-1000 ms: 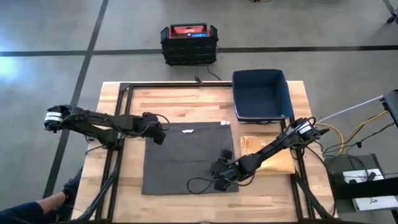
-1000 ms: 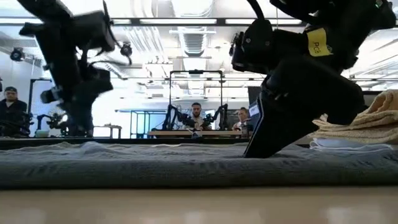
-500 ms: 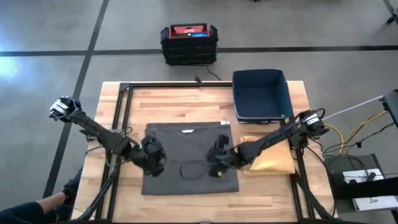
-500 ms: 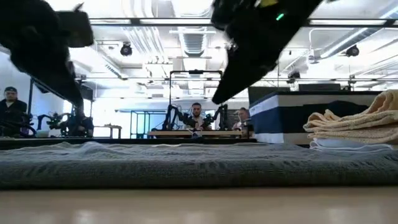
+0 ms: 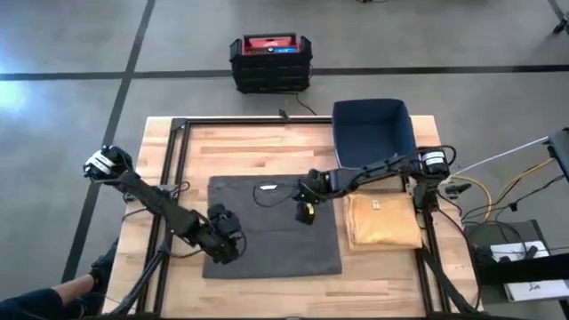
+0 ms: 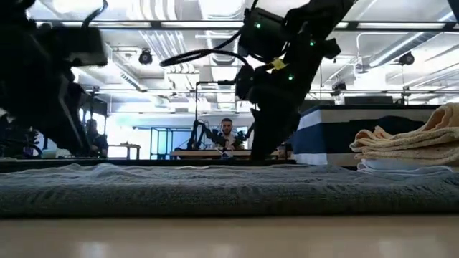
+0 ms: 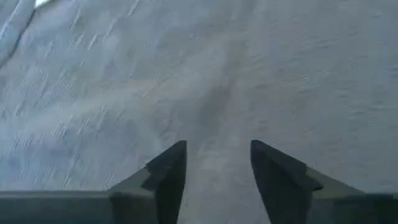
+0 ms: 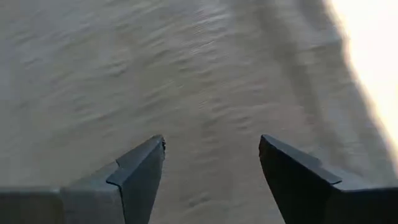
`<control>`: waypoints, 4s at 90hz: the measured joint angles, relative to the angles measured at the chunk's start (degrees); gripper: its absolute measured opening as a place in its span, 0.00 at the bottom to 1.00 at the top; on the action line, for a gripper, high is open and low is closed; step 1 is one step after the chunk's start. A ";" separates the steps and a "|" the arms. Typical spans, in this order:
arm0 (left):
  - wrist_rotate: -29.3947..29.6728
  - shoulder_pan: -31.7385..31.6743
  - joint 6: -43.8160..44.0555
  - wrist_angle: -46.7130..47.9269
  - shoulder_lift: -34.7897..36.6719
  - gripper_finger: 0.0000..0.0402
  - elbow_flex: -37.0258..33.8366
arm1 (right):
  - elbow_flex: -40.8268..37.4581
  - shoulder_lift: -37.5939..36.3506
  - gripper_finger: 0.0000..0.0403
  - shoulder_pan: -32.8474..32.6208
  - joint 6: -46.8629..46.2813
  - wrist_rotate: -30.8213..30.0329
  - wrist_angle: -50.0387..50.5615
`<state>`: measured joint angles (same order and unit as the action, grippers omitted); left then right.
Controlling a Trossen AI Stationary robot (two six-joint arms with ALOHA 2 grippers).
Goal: Fold towel
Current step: Fold the gray towel
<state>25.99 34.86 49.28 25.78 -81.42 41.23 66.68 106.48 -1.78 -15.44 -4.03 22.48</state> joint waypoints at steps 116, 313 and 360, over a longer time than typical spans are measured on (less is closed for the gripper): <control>-10.09 -39.28 -32.66 0.11 7.45 0.36 -6.52 | -2.78 6.99 0.46 -18.47 -7.40 -10.35 -20.48; 4.39 -1.54 -21.00 14.56 7.76 0.56 11.42 | 7.51 6.48 0.56 -21.00 2.64 -9.20 -9.39; 3.31 12.95 -16.56 8.03 -2.81 0.56 18.81 | 18.51 6.46 0.57 -23.76 8.89 -9.53 2.67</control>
<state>29.30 47.80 32.72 33.81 -84.23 60.04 85.19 112.95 -25.54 -6.55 -13.56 25.15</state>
